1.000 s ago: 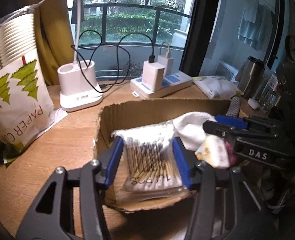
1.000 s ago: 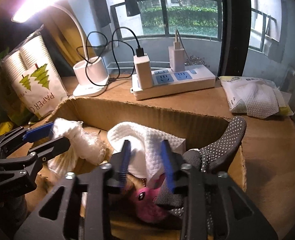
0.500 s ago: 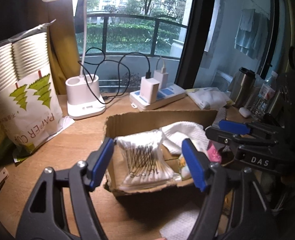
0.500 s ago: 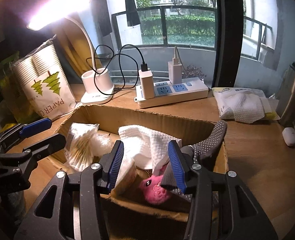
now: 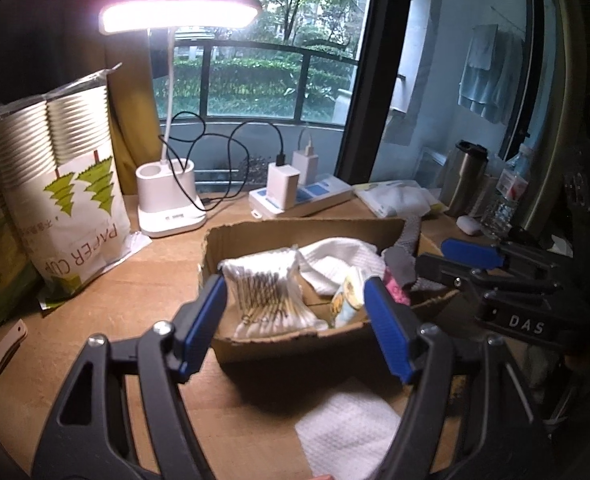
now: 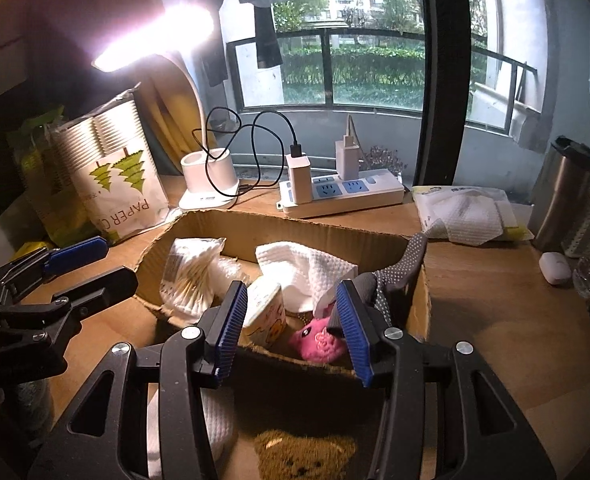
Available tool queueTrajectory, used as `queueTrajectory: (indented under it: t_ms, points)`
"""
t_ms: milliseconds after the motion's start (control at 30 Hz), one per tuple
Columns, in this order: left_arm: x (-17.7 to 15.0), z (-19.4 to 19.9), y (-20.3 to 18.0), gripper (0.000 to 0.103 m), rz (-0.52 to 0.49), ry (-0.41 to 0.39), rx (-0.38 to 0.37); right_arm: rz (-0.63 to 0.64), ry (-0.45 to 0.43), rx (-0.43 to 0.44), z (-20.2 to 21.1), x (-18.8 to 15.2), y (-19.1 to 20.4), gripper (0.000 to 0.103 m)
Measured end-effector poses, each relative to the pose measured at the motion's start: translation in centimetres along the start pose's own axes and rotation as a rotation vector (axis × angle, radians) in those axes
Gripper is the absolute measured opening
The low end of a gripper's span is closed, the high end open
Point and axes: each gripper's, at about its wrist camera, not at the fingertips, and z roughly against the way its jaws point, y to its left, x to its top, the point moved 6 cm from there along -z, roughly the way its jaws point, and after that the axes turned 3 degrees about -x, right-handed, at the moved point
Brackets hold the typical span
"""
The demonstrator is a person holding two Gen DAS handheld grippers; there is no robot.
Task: Organize soft objects
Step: 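Move the left tool to the waffle cloth while the right tool approaches the brown plush bear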
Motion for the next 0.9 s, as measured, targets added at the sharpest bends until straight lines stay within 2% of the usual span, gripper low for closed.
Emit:
queueTrajectory:
  t_ms: [433,833,900]
  points:
    - [-1.6,2.2,-1.9,0.072,-0.016,-0.004,-0.016,-0.008,-0.019,-0.016,3.0,-1.9,-0.1,0.050]
    - [-3.9,2.6,-3.4,0.072,-0.030,0.028,-0.026,-0.030,-0.005,-0.021,4.2,-4.8,-0.4,0.051]
    - [-4.4,2.5,-3.7,0.072,-0.031,0.038,-0.027,-0.035,0.000,-0.022,4.3,-5.4,-0.6,0.054]
